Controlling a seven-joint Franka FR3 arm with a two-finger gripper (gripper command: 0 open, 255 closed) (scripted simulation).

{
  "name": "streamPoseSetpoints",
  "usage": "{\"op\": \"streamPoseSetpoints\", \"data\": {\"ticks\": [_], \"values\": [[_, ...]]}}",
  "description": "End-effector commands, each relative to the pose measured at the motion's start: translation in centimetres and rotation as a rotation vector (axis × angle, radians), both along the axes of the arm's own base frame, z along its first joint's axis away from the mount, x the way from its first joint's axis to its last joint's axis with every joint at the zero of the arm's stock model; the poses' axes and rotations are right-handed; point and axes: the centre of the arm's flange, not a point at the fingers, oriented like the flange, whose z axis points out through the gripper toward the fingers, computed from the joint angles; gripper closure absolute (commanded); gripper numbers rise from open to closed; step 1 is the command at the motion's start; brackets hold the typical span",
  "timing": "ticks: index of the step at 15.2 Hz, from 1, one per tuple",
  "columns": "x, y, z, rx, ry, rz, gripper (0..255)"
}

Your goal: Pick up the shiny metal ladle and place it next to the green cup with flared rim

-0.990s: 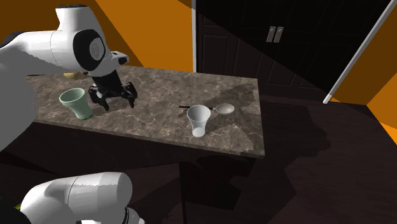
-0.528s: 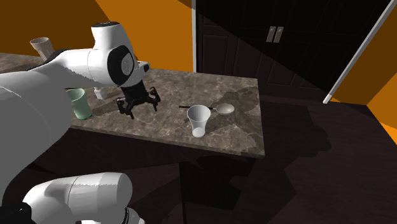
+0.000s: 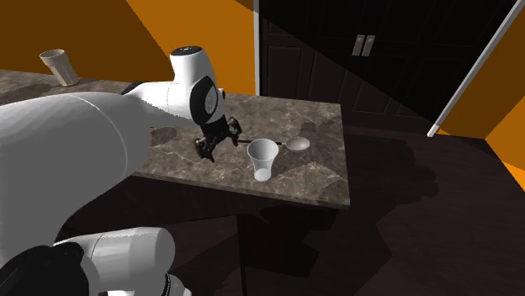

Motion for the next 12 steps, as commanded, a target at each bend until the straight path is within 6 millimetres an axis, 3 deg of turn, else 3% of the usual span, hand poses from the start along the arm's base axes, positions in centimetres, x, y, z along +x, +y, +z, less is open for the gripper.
{"op": "streamPoseSetpoints", "data": {"ticks": [1,12], "values": [[0.6,-2.3,-0.9,-0.017,0.0,0.081,0],[7.2,-13.2,-5.2,-0.099,-0.005,0.498,0]]}}
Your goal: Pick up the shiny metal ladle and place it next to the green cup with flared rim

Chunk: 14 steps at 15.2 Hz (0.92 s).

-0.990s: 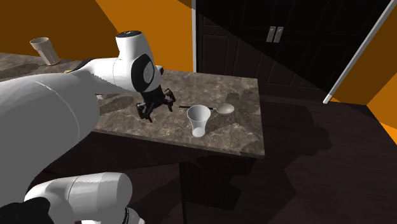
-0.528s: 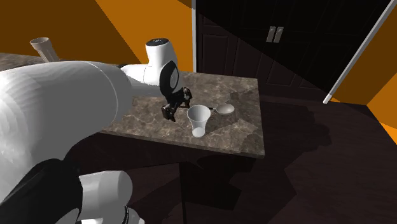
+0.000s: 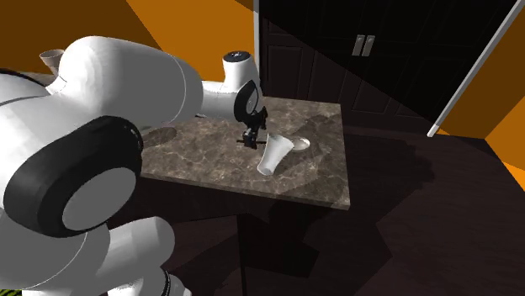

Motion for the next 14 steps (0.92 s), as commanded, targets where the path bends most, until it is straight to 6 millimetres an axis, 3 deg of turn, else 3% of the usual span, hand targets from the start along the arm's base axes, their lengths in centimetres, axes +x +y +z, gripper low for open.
{"op": "streamPoseSetpoints", "data": {"ticks": [1,5,12,14], "values": [[0.6,-2.2,-1.8,-0.011,0.028,0.076,0],[3.5,-4.8,-2.9,-0.038,0.027,0.202,0],[4.2,-5.5,-6.8,-0.038,0.027,0.202,0],[4.2,-5.5,-6.8,-0.038,0.027,0.202,0]]}}
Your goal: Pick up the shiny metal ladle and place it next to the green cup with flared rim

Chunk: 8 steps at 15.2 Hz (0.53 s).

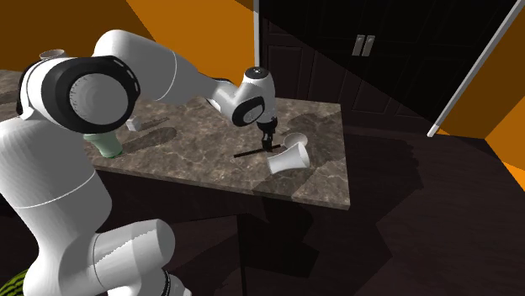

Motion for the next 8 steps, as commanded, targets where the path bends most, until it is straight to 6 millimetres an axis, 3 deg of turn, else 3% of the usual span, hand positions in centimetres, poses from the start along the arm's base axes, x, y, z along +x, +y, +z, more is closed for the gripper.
{"op": "streamPoseSetpoints", "data": {"ticks": [1,6,7,8], "values": [[0.02,-0.03,-0.19,0.0,0.0,0.0,0],[0.02,-0.03,-0.19,0.0,0.0,0.0,0],[0.02,-0.03,-0.19,0.0,0.0,0.0,255],[0.02,-0.03,-0.19,0.0,0.0,0.0,255]]}}
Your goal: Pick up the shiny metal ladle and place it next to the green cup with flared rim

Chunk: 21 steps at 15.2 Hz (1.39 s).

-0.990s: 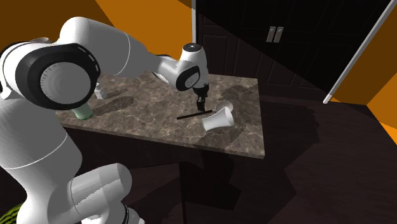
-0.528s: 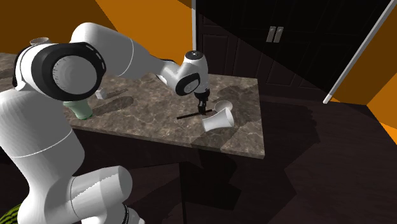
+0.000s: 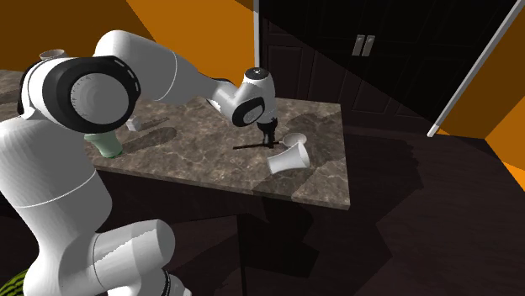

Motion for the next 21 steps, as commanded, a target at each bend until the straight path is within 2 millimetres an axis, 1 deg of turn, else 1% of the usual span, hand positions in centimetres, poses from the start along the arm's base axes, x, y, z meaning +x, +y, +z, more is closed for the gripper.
{"op": "streamPoseSetpoints", "data": {"ticks": [1,8,21], "values": [[0.0,0.0,0.0,0.0,0.0,0.0,255],[0.0,0.0,0.0,0.0,0.0,0.0,255],[0.0,0.0,6.9,0.0,0.0,0.0,255]]}}
